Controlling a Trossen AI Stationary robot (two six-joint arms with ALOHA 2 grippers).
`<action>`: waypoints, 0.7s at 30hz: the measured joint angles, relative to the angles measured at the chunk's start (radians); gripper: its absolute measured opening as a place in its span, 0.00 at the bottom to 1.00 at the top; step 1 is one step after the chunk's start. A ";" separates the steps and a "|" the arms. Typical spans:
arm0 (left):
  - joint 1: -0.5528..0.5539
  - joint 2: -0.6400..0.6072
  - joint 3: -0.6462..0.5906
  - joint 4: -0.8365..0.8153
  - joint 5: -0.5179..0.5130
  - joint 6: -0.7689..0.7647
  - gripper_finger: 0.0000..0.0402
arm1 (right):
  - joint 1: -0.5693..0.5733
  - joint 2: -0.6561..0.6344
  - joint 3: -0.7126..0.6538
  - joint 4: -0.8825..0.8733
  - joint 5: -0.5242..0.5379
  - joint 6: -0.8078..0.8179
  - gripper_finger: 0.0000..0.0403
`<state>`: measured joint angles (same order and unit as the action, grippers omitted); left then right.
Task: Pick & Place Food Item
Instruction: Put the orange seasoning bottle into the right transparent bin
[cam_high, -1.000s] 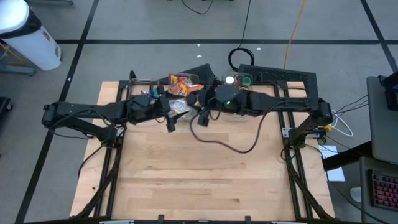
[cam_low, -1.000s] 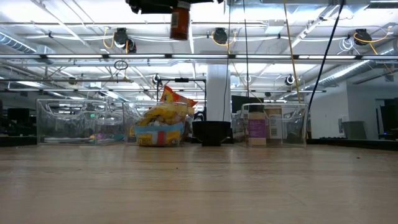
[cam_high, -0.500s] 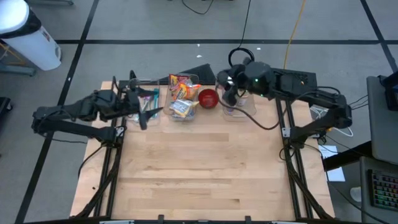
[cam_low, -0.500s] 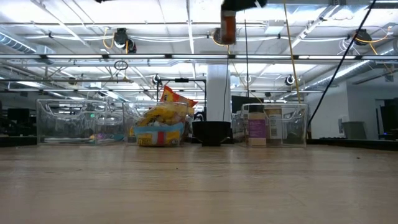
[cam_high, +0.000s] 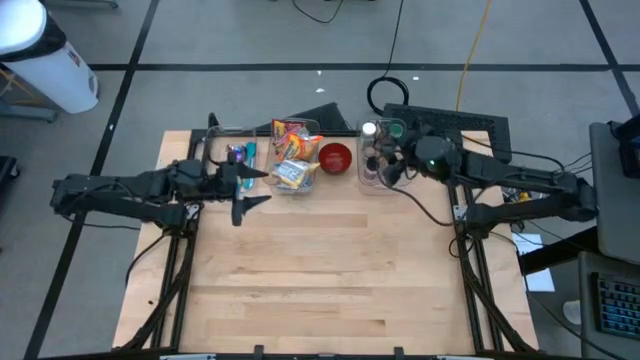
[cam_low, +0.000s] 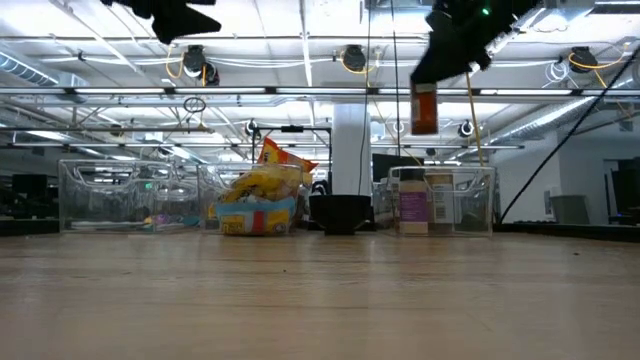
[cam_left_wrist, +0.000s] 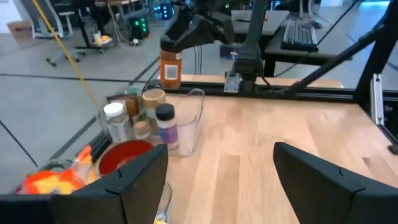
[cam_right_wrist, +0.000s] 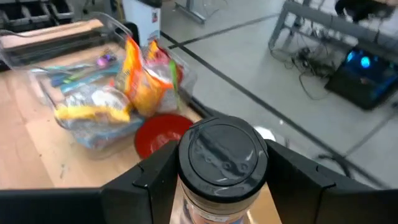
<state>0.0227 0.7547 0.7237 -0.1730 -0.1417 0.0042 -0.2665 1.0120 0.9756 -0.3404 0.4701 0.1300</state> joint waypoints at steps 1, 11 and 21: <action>0.000 0.000 -0.020 0.023 0.003 -0.003 0.73 | -0.001 -0.024 -0.034 0.005 0.002 0.019 0.48; 0.001 0.000 -0.105 0.209 0.003 0.006 0.74 | -0.001 -0.148 -0.283 0.100 0.005 0.146 0.48; 0.001 0.000 -0.105 0.207 0.003 -0.007 0.73 | -0.003 -0.147 -0.472 0.324 0.013 0.191 0.48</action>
<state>0.0235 0.7544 0.6182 0.0341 -0.1390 -0.0025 -0.2691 0.8647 0.5033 -0.0162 0.4829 0.3208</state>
